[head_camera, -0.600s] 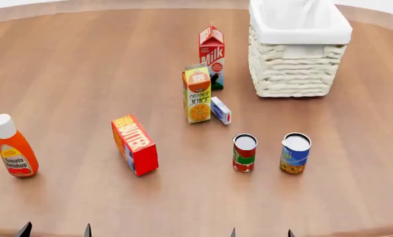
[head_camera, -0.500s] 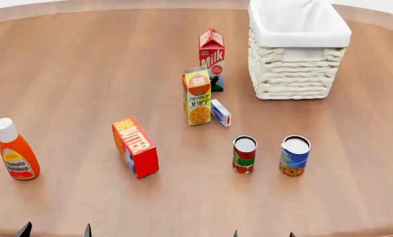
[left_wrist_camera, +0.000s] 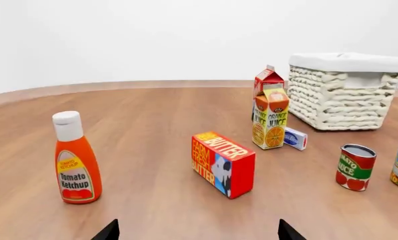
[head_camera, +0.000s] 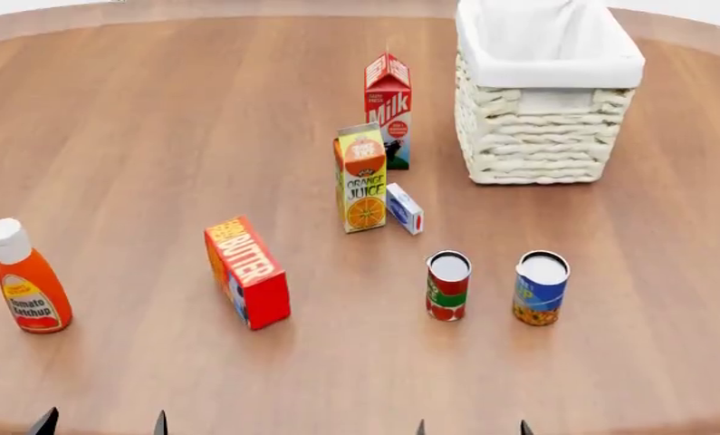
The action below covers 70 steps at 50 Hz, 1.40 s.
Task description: Pick up the orange juice, and put it in the basket.
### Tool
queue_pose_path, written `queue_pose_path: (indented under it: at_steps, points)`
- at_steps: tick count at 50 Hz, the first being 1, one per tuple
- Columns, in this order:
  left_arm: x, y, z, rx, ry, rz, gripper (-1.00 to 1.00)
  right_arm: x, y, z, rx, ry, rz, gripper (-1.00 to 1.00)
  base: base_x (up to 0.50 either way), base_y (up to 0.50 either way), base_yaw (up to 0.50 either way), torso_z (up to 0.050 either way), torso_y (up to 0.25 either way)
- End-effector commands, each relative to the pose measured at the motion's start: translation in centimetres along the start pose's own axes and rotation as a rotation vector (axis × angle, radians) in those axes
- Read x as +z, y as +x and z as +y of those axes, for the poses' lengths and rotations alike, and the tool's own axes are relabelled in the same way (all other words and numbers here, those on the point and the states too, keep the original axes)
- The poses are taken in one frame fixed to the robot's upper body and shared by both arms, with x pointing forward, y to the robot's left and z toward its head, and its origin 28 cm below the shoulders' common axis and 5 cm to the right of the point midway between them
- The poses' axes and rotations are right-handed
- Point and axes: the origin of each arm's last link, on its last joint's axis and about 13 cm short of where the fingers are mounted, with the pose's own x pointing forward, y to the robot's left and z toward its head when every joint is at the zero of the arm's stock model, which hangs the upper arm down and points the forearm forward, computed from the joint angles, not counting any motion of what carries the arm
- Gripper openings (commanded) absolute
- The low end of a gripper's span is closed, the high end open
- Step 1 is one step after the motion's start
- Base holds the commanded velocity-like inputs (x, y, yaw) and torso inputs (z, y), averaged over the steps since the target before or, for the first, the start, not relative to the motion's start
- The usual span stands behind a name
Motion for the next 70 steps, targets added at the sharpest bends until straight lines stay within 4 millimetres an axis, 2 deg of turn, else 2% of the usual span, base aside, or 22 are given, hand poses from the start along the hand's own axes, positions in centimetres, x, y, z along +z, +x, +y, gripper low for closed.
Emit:
queue_pose_path:
  at_steps: [1, 19, 29, 70]
  points:
    - [0.01, 0.01, 0.0, 0.0, 0.0, 0.0, 1.0, 0.24, 0.16, 0.08, 0.001, -0.019, -0.003, 1.0, 0.18, 0.0, 0.0, 0.0, 0.0]
    - [0.01, 0.01, 0.0, 0.0, 0.0, 0.0, 1.0, 0.25, 0.18, 0.09, 0.006, -0.017, -0.006, 1.0, 0.28, -0.01, 0.0, 0.0, 0.0]
    - [0.01, 0.01, 0.0, 0.0, 0.0, 0.0, 1.0, 1.11, 0.2, 0.02, 0.005, -0.02, -0.024, 1.0, 0.34, -0.06, 0.0, 0.0, 0.0]
    - [0.01, 0.01, 0.0, 0.0, 0.0, 0.0, 1.0, 0.74, 0.14, 0.36, 0.02, -0.026, -0.022, 1.0, 0.35, -0.01, 0.0, 0.0, 0.0]
